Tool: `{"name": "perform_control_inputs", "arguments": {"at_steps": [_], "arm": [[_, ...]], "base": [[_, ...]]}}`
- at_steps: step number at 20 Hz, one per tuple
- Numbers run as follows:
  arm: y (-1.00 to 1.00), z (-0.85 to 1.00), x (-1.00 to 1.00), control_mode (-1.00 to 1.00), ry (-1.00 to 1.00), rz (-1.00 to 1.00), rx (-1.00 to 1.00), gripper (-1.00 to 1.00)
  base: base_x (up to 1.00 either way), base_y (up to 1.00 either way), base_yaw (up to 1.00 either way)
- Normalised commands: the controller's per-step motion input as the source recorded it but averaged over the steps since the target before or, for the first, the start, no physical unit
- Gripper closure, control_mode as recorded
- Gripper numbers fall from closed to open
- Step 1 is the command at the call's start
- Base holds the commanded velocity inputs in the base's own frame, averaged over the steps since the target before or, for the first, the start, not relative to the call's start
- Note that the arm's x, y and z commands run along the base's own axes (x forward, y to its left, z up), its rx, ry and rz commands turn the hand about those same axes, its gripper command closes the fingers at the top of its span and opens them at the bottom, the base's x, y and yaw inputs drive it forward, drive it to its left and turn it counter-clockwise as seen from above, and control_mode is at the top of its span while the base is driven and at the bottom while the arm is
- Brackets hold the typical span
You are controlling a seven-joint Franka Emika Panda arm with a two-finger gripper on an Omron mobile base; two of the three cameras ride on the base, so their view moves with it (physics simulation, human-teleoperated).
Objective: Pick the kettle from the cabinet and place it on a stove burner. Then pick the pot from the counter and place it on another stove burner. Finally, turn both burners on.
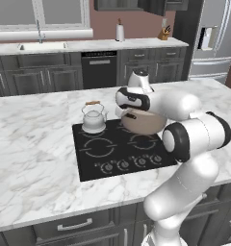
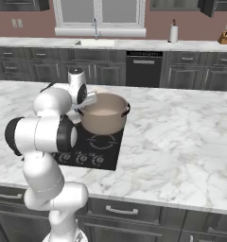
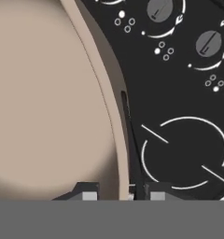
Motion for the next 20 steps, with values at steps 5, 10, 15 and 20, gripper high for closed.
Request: {"name": "perform_control_inputs", "arguments": {"at_steps": [5,10,15,20], "arm": [[-0.16,-0.17,0.33,-1.00,-0.01,0.07,0.00,1.00],[-0.22,-0.14,0.35,-1.00,-0.06,0.12,0.00,1.00],[-0.23,-0.16,0.32,-1.00,-0.05,0.17,0.00,1.00],[-0.24,-0.13,0.26,-1.00,0.00,0.15,0.00,1.00]], "base": [[0.00,0.00,0.00],[0.00,0.00,0.00],[0.00,0.00,0.00],[0.00,0.00,0.00]]}}
